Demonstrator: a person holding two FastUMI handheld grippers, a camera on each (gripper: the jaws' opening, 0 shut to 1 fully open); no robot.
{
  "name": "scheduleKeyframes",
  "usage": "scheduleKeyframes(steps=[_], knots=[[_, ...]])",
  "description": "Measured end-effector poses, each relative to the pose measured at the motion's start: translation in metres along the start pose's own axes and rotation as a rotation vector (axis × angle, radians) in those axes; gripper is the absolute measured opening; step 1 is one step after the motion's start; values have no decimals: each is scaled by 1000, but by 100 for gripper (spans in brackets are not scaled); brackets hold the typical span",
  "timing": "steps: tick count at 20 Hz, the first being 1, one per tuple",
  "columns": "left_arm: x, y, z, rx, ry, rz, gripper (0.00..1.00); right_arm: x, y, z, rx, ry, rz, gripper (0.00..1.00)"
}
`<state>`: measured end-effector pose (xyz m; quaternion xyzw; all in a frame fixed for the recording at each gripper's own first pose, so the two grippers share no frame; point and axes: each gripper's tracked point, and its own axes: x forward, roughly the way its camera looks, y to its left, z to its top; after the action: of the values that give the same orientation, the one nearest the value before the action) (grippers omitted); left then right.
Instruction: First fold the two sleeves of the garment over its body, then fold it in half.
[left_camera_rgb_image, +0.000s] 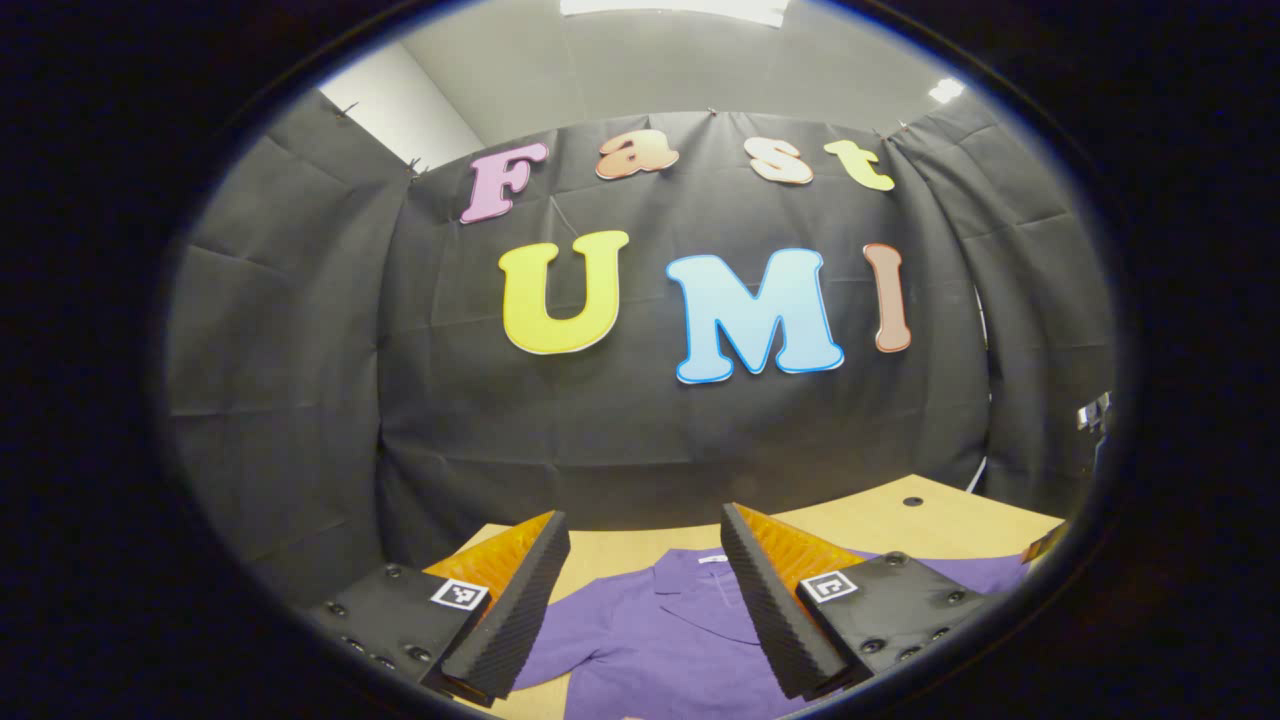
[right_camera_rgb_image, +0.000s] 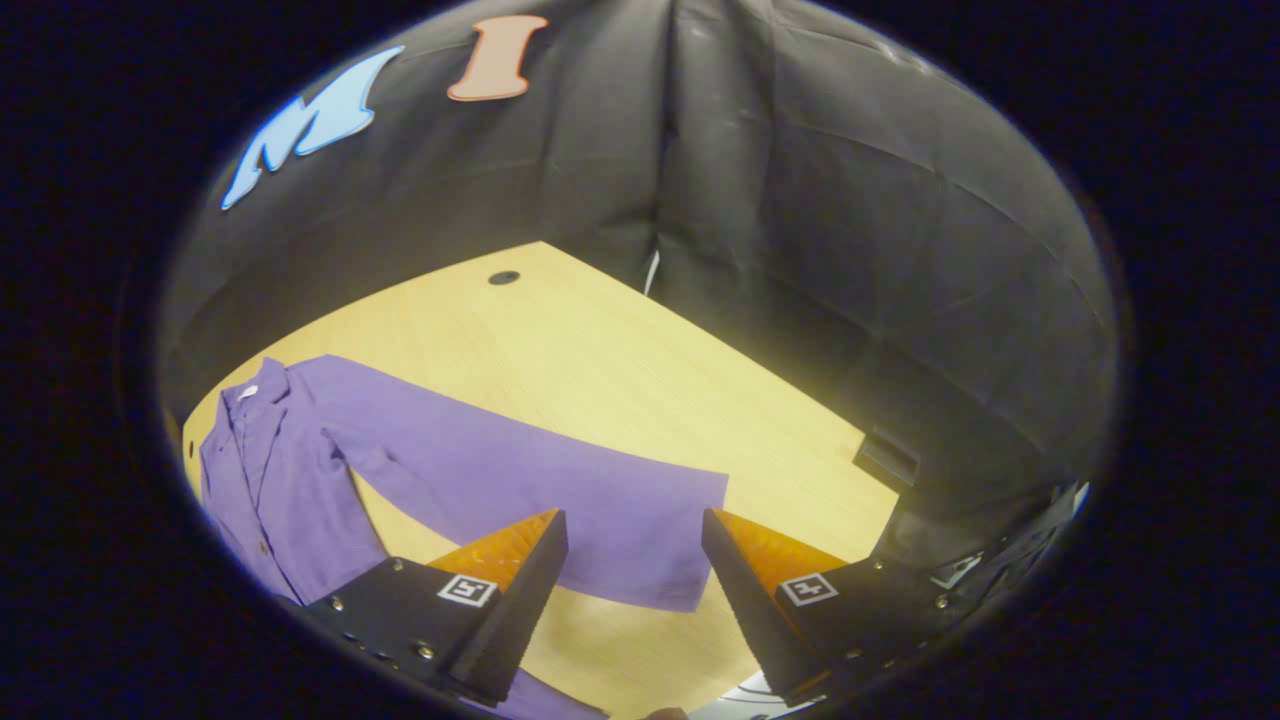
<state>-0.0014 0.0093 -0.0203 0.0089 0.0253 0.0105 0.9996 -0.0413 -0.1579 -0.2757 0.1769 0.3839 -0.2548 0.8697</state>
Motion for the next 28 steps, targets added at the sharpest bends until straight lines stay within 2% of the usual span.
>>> scheduleKeyframes(steps=[3,7,9,12,13,15,17,19,22,24,25,26,27,28], knots=[[-2,1,-1,10,5,11,100,25,-13,-12,31,68,-40,87],[-6,-5,-2,21,8,13,100,45,-21,-22,67,130,-48,88],[-8,-8,-2,22,8,12,100,51,-21,-27,73,145,-42,87],[-10,-9,-4,25,10,17,94,55,-17,-29,83,149,-24,88],[-11,-9,-4,23,10,19,97,56,-16,-32,84,153,-18,88],[-11,-9,-7,17,15,20,97,55,-10,-37,106,169,28,90],[-11,-9,-10,10,19,21,96,55,-9,-38,119,173,37,89],[-10,-11,-13,3,22,17,95,53,-7,-34,126,177,41,72],[-11,-9,-12,0,14,17,94,57,-6,-35,132,183,54,36],[-12,-6,-11,0,9,20,95,66,-7,-36,146,177,68,36],[-13,-4,-12,1,5,23,97,57,-3,-33,167,172,68,4],[-14,-2,-10,1,2,26,98,58,-2,-32,178,171,74,9],[-15,1,-10,2,0,29,99,60,-3,-29,182,158,76,9],[-16,3,-10,2,-1,31,100,57,-3,-27,175,153,80,4]])
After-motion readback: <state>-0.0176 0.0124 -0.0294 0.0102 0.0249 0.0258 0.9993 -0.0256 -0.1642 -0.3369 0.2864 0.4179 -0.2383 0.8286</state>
